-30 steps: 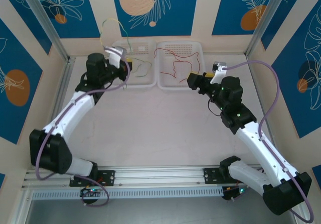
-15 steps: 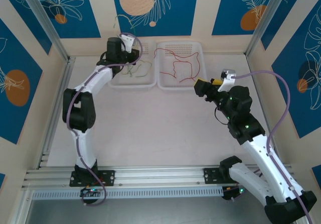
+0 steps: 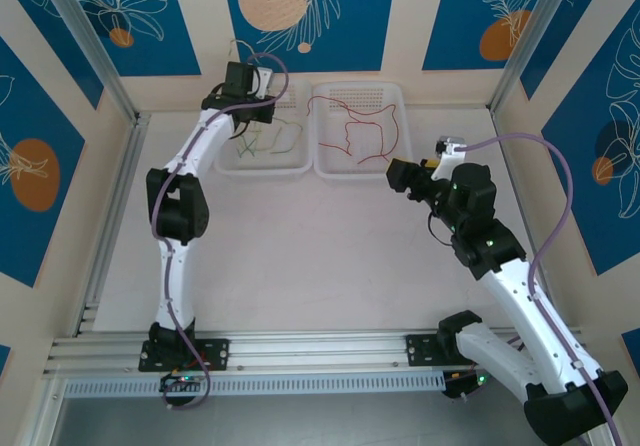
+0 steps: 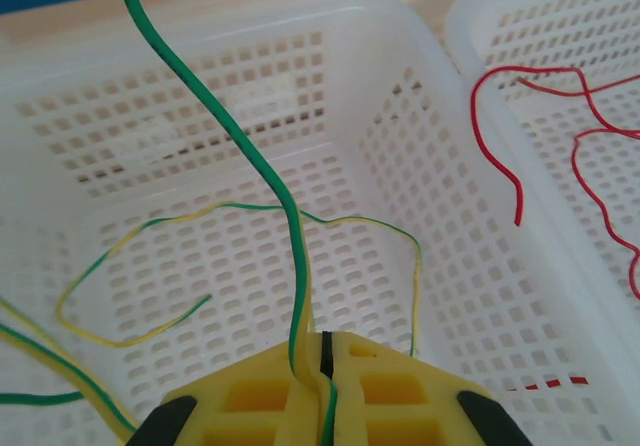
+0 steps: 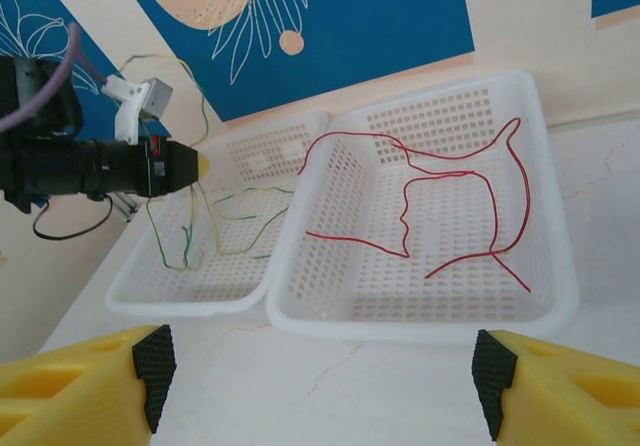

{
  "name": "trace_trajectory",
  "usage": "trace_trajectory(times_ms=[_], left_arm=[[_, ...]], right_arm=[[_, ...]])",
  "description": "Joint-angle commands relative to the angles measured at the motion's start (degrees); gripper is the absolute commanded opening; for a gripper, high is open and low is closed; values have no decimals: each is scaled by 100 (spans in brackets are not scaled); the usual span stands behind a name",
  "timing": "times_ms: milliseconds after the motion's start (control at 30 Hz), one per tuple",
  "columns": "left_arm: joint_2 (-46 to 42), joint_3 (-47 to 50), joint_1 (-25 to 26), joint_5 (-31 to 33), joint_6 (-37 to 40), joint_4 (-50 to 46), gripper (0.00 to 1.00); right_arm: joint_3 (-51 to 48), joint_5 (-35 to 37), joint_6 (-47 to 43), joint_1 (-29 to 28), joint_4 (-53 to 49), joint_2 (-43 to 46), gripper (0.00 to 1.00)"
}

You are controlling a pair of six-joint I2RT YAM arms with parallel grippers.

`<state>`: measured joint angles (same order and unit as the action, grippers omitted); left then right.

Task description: Untangle the cables

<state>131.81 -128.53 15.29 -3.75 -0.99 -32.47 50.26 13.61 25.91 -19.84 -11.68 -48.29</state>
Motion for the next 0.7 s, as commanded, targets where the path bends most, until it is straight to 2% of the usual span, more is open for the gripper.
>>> trace_trajectory(times_ms=[0,333,467,567,667], left_arm=[[223,-513,88,410,119,-930,0],[797,-1148,115,353,56,-1632,0],[938,-1179,140,367,56,-1656,7],[928,-1180,180,498,90,-1596,25],[811,-1179,223,689,143,-1570,28]], right_arm=[[173,-112,31,11,146,-70,80],[291,-141,-2,-1,26,-101,80],[309,-143,-29,6,6,-119,80],[318,-189,-8,20,6,-128,80],[335,-192,-42,18,-13,-125,80]])
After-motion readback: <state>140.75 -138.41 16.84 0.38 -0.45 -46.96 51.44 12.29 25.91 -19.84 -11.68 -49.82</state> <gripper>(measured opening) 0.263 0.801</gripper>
